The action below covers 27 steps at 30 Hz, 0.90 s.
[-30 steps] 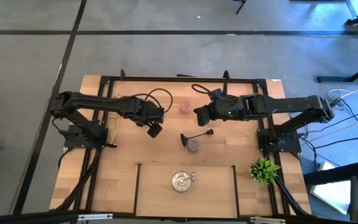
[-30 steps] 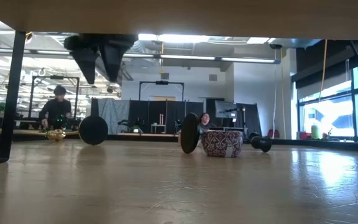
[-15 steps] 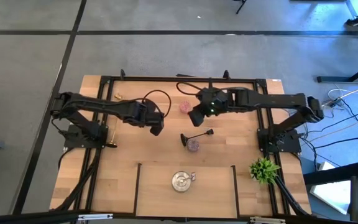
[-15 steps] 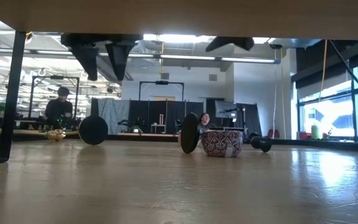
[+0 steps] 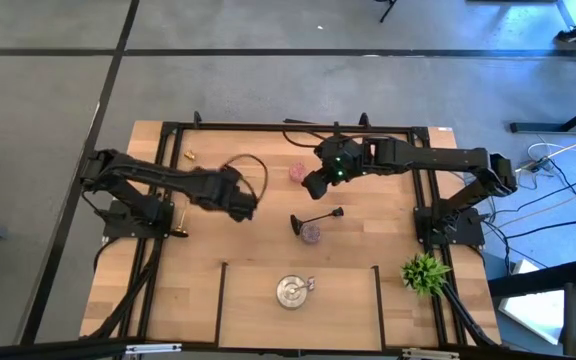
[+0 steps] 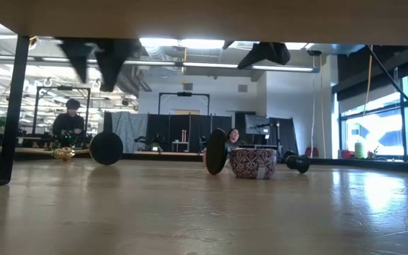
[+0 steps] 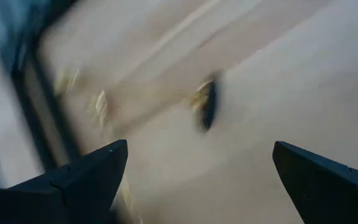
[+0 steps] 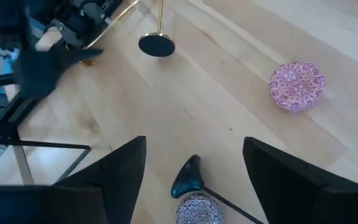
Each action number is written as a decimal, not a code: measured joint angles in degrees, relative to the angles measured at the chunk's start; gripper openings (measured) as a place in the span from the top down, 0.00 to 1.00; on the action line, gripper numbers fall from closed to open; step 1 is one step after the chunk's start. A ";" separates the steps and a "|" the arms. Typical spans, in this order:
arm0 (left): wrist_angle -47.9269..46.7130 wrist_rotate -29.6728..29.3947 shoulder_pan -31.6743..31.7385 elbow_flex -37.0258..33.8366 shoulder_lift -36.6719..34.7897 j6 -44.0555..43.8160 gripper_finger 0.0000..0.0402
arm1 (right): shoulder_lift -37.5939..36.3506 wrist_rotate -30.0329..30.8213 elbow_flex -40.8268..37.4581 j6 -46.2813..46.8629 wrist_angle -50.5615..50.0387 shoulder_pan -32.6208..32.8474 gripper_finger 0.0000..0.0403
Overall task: Pick & Place candle stick holders
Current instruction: Put the right gold candle holder on the shelf
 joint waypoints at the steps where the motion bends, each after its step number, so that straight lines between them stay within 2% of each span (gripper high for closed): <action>1: -1.86 1.11 1.41 -0.45 0.00 -3.92 0.00 | 0.00 0.02 0.00 0.51 0.33 0.17 0.32; 3: -4.05 3.93 4.34 -1.64 0.00 -12.86 0.00 | 0.00 0.02 0.00 1.45 1.07 0.49 0.32; 5: -4.03 8.46 6.78 -2.57 0.00 -15.57 0.00 | 0.00 -0.02 0.00 3.24 1.36 0.79 0.32; 7: -2.68 9.91 8.19 -3.16 0.00 -10.68 0.00 | 0.00 -0.85 0.00 4.54 1.27 1.18 0.32; 9: -1.64 8.88 8.63 -3.41 0.33 -4.78 0.00 | -0.01 -2.15 0.00 4.74 1.06 1.58 0.32; 16: 2.40 8.47 8.72 -3.61 0.44 2.76 0.00 | -0.02 -7.09 0.00 3.84 -0.03 2.92 0.32; 21: 5.97 10.65 11.01 -3.59 0.77 -0.03 0.00 | -0.02 -10.65 0.00 1.38 -0.71 3.29 0.32; 25: 13.52 12.05 12.71 -3.81 1.83 -0.16 0.00 | -0.03 -11.53 0.00 -2.86 -1.81 4.12 0.32; 27: 17.03 15.75 14.00 -3.83 3.18 -0.17 0.00 | -0.04 -11.55 0.00 -4.16 -2.63 4.42 0.32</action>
